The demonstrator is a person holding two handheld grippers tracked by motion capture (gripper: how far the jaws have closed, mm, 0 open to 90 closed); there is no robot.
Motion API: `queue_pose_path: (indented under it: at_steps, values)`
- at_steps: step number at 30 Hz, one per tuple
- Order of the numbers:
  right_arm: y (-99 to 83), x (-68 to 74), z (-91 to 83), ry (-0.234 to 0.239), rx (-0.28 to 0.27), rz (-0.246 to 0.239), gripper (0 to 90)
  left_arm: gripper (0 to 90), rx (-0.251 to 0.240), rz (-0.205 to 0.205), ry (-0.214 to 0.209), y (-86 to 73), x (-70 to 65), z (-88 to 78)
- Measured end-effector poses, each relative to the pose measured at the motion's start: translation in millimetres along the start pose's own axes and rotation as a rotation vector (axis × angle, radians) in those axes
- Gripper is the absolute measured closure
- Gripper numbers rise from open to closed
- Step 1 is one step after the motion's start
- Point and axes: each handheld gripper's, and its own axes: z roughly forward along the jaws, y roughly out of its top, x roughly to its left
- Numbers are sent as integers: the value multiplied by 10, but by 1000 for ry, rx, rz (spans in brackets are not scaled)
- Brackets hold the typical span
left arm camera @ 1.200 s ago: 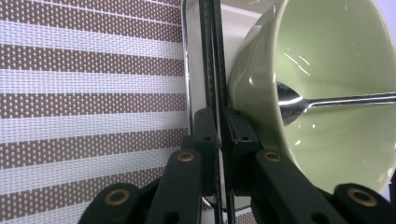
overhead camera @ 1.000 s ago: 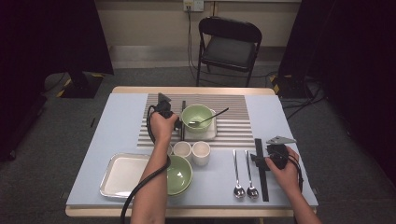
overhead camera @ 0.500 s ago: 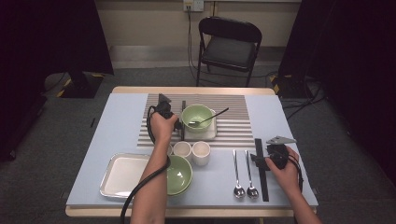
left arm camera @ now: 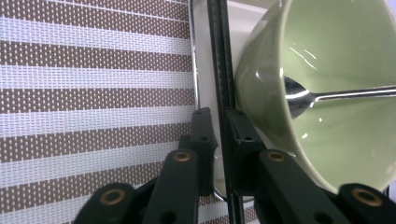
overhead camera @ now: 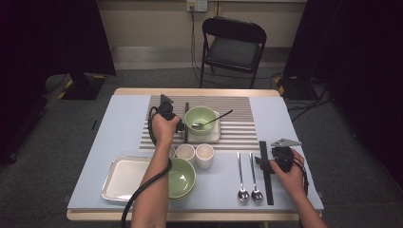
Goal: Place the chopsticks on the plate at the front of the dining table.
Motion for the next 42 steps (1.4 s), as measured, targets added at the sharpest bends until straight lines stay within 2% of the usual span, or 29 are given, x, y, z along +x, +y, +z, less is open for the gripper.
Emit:
queue_pose_path:
  at_steps: [3, 4, 5, 7, 12, 18, 21, 24, 26, 28, 30, 32, 36, 39, 41, 42]
  values:
    - [1, -2, 1, 0, -1, -2, 149, 750, -16, 21, 15, -11, -12, -42]
    - [1, 1, 0, 0, 1, -1, 149, 717, -21, 39, 20, -14, -12, -57]
    - [0, 1, 0, -1, 1, 0, 149, 707, -26, 30, 17, -19, -24, -69]
    - [0, 1, 0, -1, 0, 0, 149, 669, -22, 38, 8, -25, -22, -104]
    - [0, 2, 0, -1, 1, 0, 149, 587, -39, 49, 16, -37, -30, -172]
    - [0, 4, -1, -1, 1, 0, 149, 452, -47, 48, 42, -61, -8, -226]
    - [0, 3, -1, -1, 1, 0, 149, 343, -64, 30, 65, -68, -5, -259]
    - [0, 1, 0, -1, 0, -2, 149, 293, -77, 26, 52, -78, 0, -278]
    - [0, 3, -1, -1, 1, 0, 149, 251, -76, 46, 69, -84, 12, -290]
    - [-1, 3, -1, -1, 1, 0, 149, 233, -80, 74, 64, -97, 20, -304]
    - [0, 3, -1, -1, 0, -1, 149, 229, -88, 60, 67, -99, 20, -316]
    - [-1, 3, 0, 0, 0, 0, 149, 226, -87, 70, 74, -103, 30, -328]
    - [-1, 3, -1, -1, 1, 0, 149, 209, -88, 69, 66, -120, 31, -352]
    - [0, 4, -1, -1, 1, 0, 149, 158, -75, 60, 51, -130, 44, -356]
    - [-1, 3, -1, -1, 0, 0, 149, 168, -77, 59, 42, -140, 44, -363]
    - [-1, 3, -1, -1, 1, 0, 149, 160, -68, 64, 50, -142, 41, -364]
